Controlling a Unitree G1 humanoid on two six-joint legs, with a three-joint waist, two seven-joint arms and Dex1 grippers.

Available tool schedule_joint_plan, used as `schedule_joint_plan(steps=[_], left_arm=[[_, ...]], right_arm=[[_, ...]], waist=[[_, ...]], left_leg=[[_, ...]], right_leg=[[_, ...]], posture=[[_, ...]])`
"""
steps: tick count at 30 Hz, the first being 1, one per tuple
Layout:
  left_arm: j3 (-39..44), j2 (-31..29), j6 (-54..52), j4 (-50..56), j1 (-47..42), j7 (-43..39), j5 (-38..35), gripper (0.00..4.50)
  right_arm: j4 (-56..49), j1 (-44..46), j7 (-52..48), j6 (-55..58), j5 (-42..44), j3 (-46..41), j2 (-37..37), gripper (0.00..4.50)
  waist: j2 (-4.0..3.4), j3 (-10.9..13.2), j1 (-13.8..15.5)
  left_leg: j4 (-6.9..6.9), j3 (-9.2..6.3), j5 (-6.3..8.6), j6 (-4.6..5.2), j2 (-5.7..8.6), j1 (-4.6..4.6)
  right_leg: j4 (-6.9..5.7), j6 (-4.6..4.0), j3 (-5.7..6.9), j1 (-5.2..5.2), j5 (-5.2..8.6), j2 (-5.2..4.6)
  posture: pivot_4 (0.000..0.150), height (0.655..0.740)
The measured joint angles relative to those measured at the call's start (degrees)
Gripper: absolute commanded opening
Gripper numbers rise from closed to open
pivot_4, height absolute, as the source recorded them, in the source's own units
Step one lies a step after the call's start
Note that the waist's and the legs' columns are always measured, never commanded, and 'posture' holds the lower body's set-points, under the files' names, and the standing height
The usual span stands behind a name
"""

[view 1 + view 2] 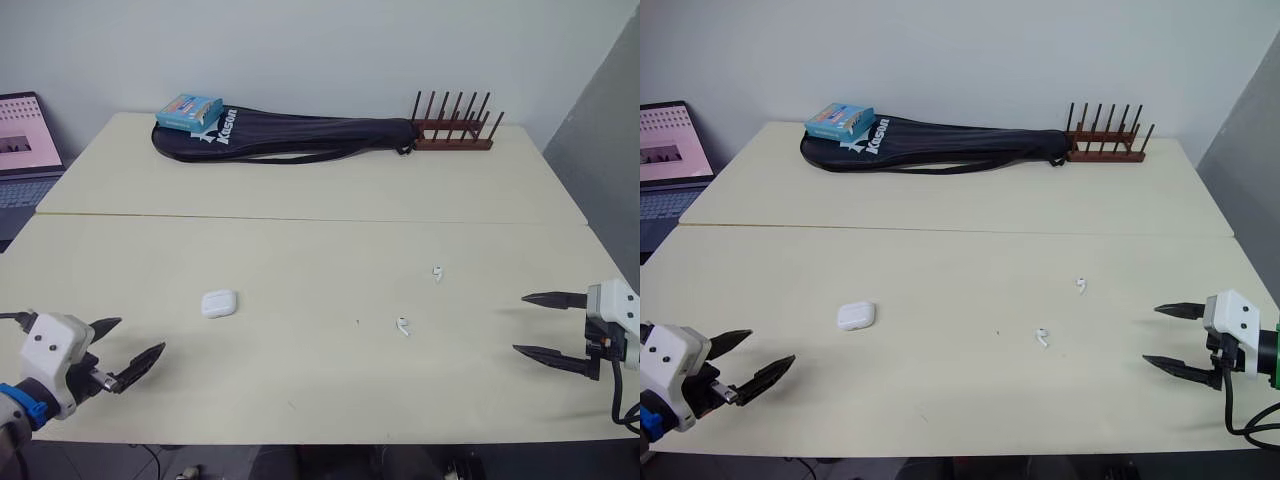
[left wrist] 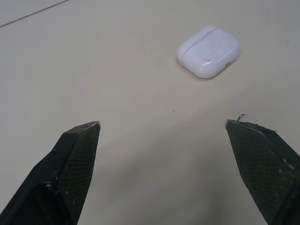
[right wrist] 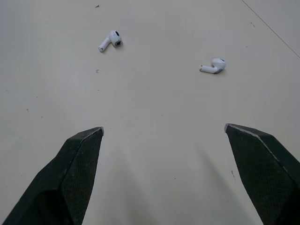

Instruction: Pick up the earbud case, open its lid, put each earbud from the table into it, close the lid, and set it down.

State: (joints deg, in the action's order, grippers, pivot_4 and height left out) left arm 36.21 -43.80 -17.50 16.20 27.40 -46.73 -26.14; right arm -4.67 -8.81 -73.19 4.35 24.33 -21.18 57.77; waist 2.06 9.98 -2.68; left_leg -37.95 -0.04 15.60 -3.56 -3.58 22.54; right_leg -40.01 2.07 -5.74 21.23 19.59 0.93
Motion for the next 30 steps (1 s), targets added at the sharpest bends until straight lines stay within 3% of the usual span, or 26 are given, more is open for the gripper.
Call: schedule_joint_plan(steps=[7, 19, 30], left_arm=[[-6.14, -3.44, -0.51, -3.76, -9.05, -2.43, 2.14, 4.50], [-4.19, -2.19, 0.46, -5.47, -7.64, -8.53, -1.50, 4.50], [-3.86, 3.09, -1.23, -4.31, -7.37, -5.13, -3.72, 4.50]], right_arm=[[4.88, 6.03, -2.26, -1.07, -1.03, 4.05, 0.21, 4.35], [5.94, 5.35, -3.13, -2.58, -1.00, 4.22, -0.41, 4.35], [4.22, 6.11, -1.02, 1.60, 1.13, 4.04, -0.81, 4.35]], waist=[[-0.11, 0.07, 0.33], [-0.18, 0.10, 0.40], [-0.18, 0.10, 0.44]], left_leg=[[-0.04, -0.01, -0.01, 0.01, 0.01, -0.08], [-0.08, -0.15, 0.00, 0.01, 0.00, 0.13], [-0.14, -0.19, 0.00, 0.01, 0.00, 0.11]], right_leg=[[-0.02, -0.09, 0.05, -0.09, -0.07, 0.01], [-0.04, -0.08, 0.18, 0.04, -0.08, -0.02], [-0.06, -0.03, 0.20, -0.02, -0.11, -0.01]], posture=[[0.150, 0.7157], [0.150, 0.7157], [0.150, 0.7157]])
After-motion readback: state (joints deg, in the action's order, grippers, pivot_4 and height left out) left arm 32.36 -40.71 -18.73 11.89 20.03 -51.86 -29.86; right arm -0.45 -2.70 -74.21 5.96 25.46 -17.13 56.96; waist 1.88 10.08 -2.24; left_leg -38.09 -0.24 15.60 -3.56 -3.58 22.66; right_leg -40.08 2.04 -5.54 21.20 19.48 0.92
